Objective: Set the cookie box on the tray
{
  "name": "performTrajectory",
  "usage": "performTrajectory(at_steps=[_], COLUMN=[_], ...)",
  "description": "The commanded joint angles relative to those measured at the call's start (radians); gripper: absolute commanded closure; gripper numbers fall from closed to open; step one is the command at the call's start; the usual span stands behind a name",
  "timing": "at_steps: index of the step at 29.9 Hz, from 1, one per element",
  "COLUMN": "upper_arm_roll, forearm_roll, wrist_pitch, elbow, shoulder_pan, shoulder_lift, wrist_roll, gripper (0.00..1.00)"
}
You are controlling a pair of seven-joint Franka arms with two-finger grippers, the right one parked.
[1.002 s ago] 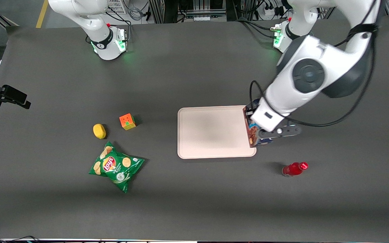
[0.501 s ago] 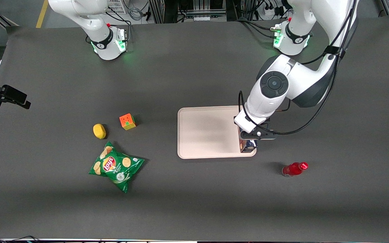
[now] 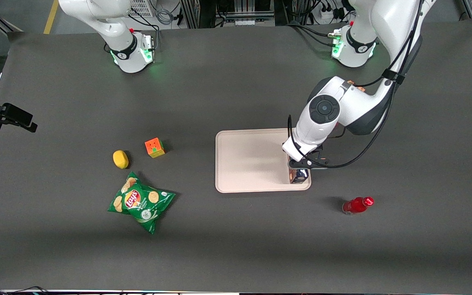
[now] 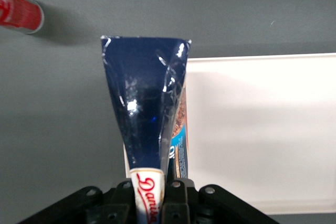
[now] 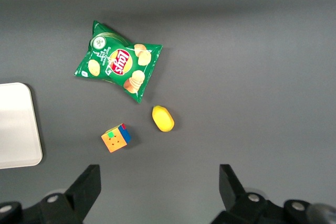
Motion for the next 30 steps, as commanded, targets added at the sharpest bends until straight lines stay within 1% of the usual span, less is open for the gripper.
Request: performTrajectory(at_steps=[1,6,10,16,17,18,20,22,24,26,30], upper_arm_roll=[0.004,0.012,0.012,0.012,0.012,0.012,0.012,0.012,0.012,0.013,0.012], forearm_roll=[0.023,0.029,0.081,0.085,0.085,0.085,0.085,0.085,0.085,0.085,0.085], wrist_pitch=[0.047,0.051,0.054,0.073,0.074,0.074,0.074,0.074,0.074,0.073,0.073], elbow=[-0.014,-0.016,-0.018,-0.018,-0.018,-0.018,-0.018,-0.018,-0.016,-0.016,-0.016], shoulder_pan=[0.005,0.005,0.005,0.005,0.005,0.005,0.006,0.006,0.006,0.006,0.006], shoulder_lift=[0.014,0.025,0.037,0.054,0.056,0.057,0.059,0.06,0.066,0.067,0.067], wrist_roll=[-0.026,-0.026,-0.034,-0.049,-0.049,-0.049,-0.05,-0.049,-0.049,-0.049,-0.049], gripper=[1.0,1.0,1.0,1.0,0.96,0.87,0.62,0.42,0.18,0.0,0.0])
